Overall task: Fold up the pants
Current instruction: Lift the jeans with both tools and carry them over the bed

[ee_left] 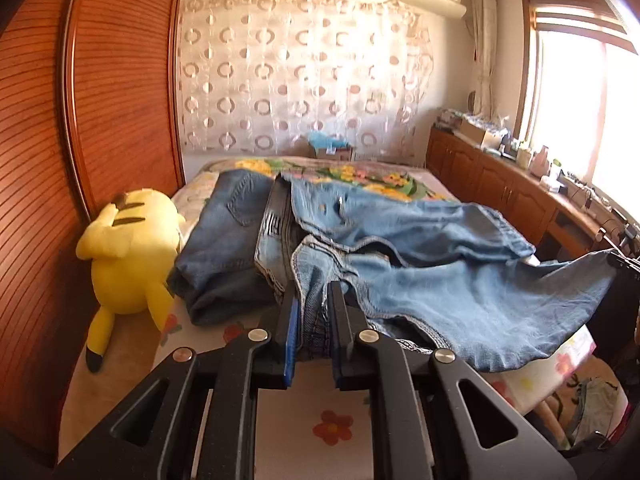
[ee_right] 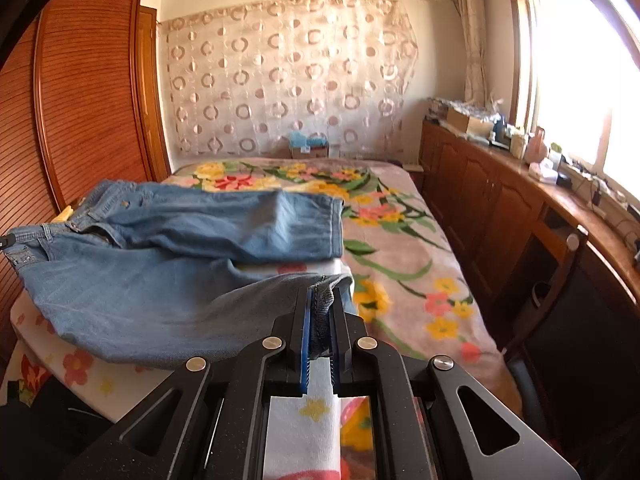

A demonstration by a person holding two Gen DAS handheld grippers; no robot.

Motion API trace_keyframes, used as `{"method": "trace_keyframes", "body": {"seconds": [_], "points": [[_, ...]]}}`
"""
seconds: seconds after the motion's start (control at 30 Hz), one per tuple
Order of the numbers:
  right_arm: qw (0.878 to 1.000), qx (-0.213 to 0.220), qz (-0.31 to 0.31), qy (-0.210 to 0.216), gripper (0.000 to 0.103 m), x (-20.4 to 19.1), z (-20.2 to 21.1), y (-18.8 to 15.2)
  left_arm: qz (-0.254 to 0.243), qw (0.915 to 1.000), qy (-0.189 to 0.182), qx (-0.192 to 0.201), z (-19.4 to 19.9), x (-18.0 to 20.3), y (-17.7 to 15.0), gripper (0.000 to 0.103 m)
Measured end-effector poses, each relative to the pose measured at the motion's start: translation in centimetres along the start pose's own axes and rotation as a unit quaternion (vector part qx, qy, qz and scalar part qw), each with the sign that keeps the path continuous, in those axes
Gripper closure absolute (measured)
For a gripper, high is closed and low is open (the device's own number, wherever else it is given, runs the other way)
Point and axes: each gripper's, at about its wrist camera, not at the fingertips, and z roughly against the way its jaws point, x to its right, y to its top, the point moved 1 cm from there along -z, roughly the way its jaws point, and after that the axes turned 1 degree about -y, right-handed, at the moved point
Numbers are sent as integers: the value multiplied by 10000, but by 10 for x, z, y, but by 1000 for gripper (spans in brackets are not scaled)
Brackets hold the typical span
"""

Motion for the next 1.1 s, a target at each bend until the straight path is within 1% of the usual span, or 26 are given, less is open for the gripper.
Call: {"method": "trace_keyframes", "body": {"seconds": [0.23, 0.33, 0.47, 0.57, 0.73, 0.8, 0.87, 0.97, 1.1], "points": [[9991, 400, 94, 94, 96, 0, 35, 2, 51, 9996, -13, 270, 29, -6, 13, 89], [9984, 531, 131, 115, 96, 2, 46, 0, 85, 9993, -80, 363, 40, -8, 17, 89], [9976, 669, 178, 78, 96, 6, 49, -5, 56, 9989, -94, 454, 47, -10, 21, 89], [9977, 665, 153, 51, 96, 8, 39, -12, 16, 9993, -48, 368, 38, -11, 17, 89], [9987, 489, 116, 37, 96, 1, 17, -25, -26, 10000, 18, 42, 6, -14, 1, 89], [9993, 364, 23, 74, 96, 2, 5, -33, 49, 10000, 2, -29, 0, -15, -4, 89], [9995, 303, -15, 74, 96, 3, -1, -34, 61, 10000, -10, -25, -2, -14, -5, 89], [9994, 356, 39, 22, 96, 1, -2, -26, 20, 10000, -24, 29, -3, -14, 1, 89], [9980, 545, 305, -76, 96, 0, -1, 0, -15, 9999, -41, 160, -7, -15, 18, 89]]}}
